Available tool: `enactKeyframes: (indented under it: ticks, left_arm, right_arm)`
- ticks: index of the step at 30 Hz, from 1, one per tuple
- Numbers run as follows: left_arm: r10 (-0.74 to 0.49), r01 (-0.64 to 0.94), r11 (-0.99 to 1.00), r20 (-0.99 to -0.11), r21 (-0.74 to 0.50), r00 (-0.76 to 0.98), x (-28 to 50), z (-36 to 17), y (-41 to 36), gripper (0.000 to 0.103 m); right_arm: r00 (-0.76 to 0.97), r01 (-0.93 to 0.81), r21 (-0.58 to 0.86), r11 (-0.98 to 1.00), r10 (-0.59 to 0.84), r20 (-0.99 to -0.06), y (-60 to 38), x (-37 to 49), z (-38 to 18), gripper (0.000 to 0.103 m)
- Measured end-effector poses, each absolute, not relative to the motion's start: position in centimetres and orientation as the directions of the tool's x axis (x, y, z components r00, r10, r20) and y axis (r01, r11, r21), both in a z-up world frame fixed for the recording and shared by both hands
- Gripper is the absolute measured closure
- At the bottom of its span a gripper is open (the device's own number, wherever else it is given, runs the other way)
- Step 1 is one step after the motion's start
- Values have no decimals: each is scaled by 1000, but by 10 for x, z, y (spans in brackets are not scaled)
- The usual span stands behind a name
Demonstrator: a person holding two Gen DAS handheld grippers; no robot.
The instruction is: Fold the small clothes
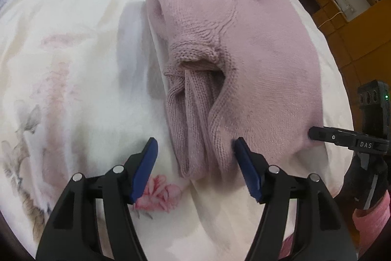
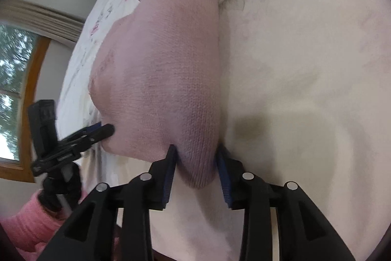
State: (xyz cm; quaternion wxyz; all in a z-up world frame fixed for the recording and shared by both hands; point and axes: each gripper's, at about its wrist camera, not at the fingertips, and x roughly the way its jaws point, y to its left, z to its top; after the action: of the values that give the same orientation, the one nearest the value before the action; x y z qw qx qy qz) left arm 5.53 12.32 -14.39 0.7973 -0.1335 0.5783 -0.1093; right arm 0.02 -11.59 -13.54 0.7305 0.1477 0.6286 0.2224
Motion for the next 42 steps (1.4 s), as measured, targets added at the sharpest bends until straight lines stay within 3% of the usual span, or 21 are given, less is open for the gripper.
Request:
enactKeyframes:
  ticks: [1,2,3,11,19,25,42]
  left_arm:
    - [-327,21,941,-892,-338,312,52,-139,124,38]
    - [-326,20,941,-890,-338,318,48,-133,123,38]
    - [-323,18,942,-889,-336,326,44,-126,123,37]
    - [-283,17,954,-886,-298,368,14,-84,120,28]
    - [-190,-2,978,-887,-211,421,-21,-45,99,21]
    - [-165,-5,982,-880,-187,445,-40,-24,91,13]
    - [-96,-43,990,-872,-133,481,-79,11,85,13]
  right_arm:
    - [127,-147,465,873,483,-866,-113,-1,-130,58]
    - [151,-152,425,892,446,-882,-112,-5,-122,42]
    - [171,-157,401,902,425,-889,-112,-8,-116,37]
    - [276,-174,223,959,265,-924,-110,-41,-74,16]
    - [331,-155,184,971,227,-916,-111,-69,-40,14]
    - [373,-148,131,980,178,-911,-106,-89,-14,4]
    - [442,-136,8,991,68,-895,-85,-123,29,4]
